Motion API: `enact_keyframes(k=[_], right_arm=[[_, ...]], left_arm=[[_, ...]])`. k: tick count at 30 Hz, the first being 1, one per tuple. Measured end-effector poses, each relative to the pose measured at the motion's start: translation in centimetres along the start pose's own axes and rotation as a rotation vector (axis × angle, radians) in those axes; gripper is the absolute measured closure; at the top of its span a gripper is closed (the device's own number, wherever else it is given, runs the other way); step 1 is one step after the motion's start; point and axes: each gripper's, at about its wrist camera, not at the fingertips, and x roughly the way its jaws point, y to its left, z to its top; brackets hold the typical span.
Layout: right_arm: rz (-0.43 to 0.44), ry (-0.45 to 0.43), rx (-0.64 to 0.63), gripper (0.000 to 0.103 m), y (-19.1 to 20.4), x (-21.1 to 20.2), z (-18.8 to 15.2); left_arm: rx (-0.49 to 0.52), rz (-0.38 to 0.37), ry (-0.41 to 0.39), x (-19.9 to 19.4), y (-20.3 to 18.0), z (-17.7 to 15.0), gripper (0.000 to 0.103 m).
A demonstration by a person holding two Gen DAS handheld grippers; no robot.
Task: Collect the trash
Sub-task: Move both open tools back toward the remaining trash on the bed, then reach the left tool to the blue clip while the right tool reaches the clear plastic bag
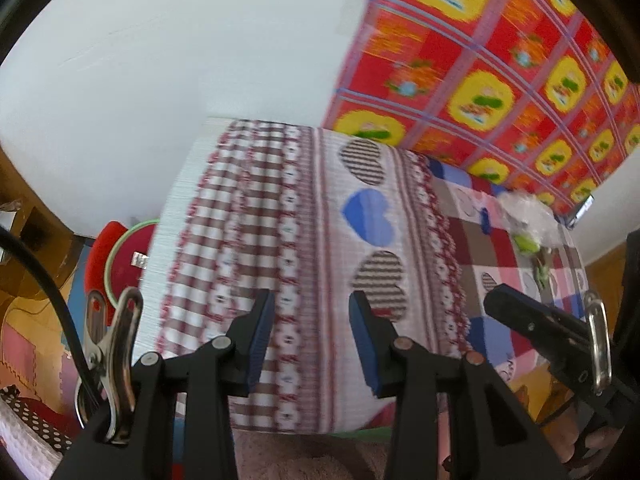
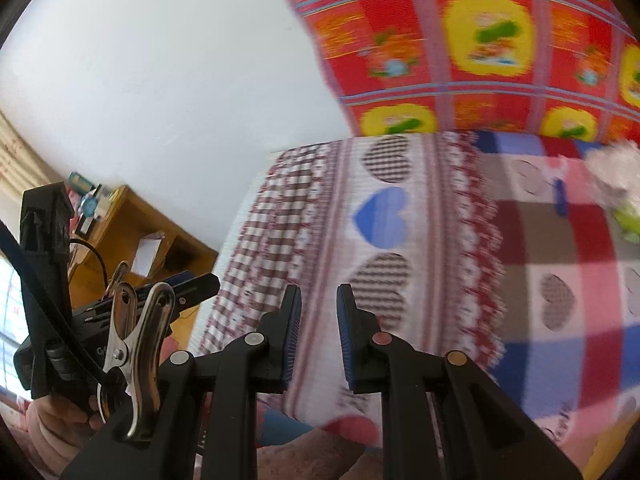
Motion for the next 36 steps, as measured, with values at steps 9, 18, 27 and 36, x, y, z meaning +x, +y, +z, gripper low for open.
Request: enact_keyframes(k=[9, 18, 27, 36], right_arm=[[-0.056, -0.035, 0.077, 0.084, -8.0, -5.0, -3.2], [-0.106, -0.079, 0.209, 0.084, -15.0, -8.1, -4.7], [-0.186, -0.123, 0.318, 0.084, -20.1, -9.4, -4.0], [-0.22, -0.133, 0.382, 0.084, -24.2, -10.0, -2.8]], left_arm=[[0.06, -0.038, 0.0, 0.6, -7.7, -0.9, 0.063], [0.159, -0.072, 0.024, 2.9, -13.9, 1.1, 0.063], [0.262, -0.143, 0.052, 6.7, -19.1, 4.5, 0.063], [0.329, -0.165, 0.077, 10.6, -24.4, 6.8, 0.063]])
